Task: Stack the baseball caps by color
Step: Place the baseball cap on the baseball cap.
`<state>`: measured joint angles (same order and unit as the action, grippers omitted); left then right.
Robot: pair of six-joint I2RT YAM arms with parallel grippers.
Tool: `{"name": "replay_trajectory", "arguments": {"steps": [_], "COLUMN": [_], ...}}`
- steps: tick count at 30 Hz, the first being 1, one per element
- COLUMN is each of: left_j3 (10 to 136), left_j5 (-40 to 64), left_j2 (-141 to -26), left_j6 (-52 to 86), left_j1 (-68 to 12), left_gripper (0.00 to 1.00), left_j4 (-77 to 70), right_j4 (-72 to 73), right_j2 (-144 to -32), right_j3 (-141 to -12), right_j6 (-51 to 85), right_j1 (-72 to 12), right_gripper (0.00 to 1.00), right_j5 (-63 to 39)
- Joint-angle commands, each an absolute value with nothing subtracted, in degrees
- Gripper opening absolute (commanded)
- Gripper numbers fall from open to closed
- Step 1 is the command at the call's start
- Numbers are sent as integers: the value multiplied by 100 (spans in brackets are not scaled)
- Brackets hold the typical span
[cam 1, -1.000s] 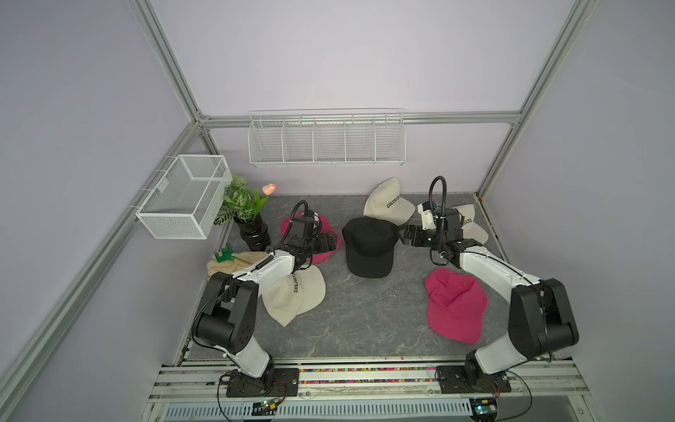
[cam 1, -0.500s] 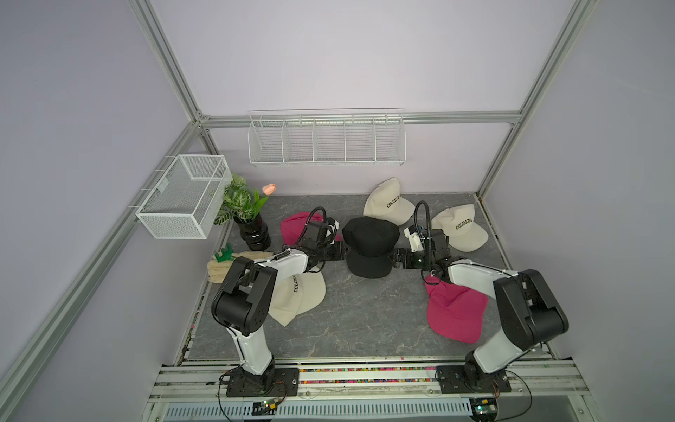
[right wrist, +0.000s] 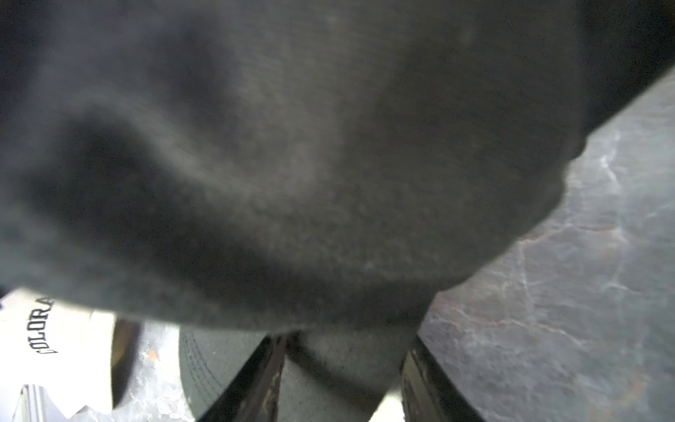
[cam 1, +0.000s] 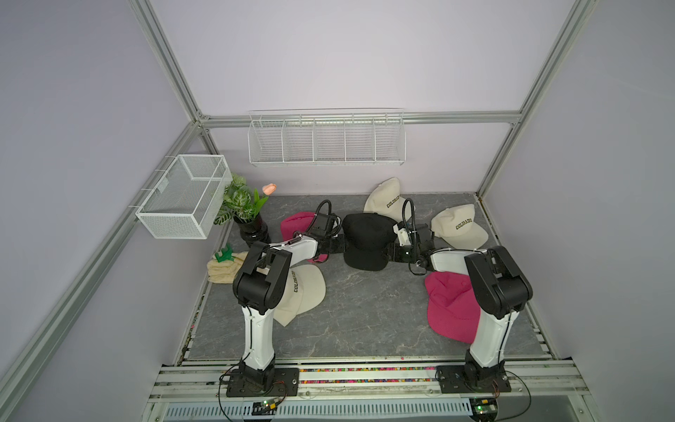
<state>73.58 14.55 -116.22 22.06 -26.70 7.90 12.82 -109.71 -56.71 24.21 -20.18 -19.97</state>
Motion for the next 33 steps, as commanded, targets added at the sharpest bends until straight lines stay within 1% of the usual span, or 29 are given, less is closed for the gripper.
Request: {"name": "replay_trajectory", "arguments": {"steps": [1, 3, 4, 6, 7, 10, 12, 14, 15, 16, 18, 21, 24, 29, 33], "left_j3": [7476, 7524, 7521, 7491, 7489, 7408, 7357, 7381, 7463, 7594, 8107, 9263, 10192, 11311, 11810], "left_j5": [1127, 1138, 1134, 1063, 979, 470, 75, -281, -470, -629, -834, -850, -753, -644, -552], "left_j2": [-11631, -11527, -11442, -11204, -11084, -10668, -10404, -10287, -10291, -10364, -10708, -11418, -12068, -12909, -13373], "left_j6": [2277, 2282, 2294, 2333, 2346, 2390, 2413, 2397, 2374, 2358, 2286, 2145, 2041, 1898, 1598], "left_j1": [-2689, -2689, -2689, -2690, -2689, -2681, -2681, -2685, -2675, -2672, -2639, -2610, -2610, -2616, -2610], "left_gripper": [32, 36, 38, 44, 46, 55, 68, 86, 94, 98, 100, 100, 100, 100, 100], "left_j4": [1456, 1543, 1539, 1543, 1563, 1511, 1341, 1140, 1069, 1061, 1307, 2008, 2346, 2745, 2731], "right_j4": [685, 647, 649, 848, 965, 1489, 1546, 1350, 1322, 1354, 1474, 1436, 1210, 1552, 2081], "right_j2": [-10948, -10782, -10670, -10335, -10173, -9677, -9467, -9320, -9239, -9167, -9053, -9060, -9180, -9493, -9788], "right_j3": [-5754, -5732, -5710, -5573, -5489, -5106, -5071, -5071, -5072, -5071, -4854, -4860, -4948, -4719, -4598], "right_j6": [2567, 2627, 2621, 2413, 2223, 1383, 868, 380, 71, -207, -894, -1899, -2875, -4420, -5115], "right_j1": [-2096, -2100, -2101, -2096, -2107, -2142, -2185, -2269, -2353, -2443, -2686, -3043, -3460, -4252, -4580], "right_gripper": [51, 56, 60, 74, 79, 86, 90, 91, 92, 93, 94, 91, 89, 87, 85], "right_j5": [-1611, -1493, -1457, -1403, -1344, -1200, -1208, -1217, -1233, -1228, -1200, -1082, -898, -73, 349]}}
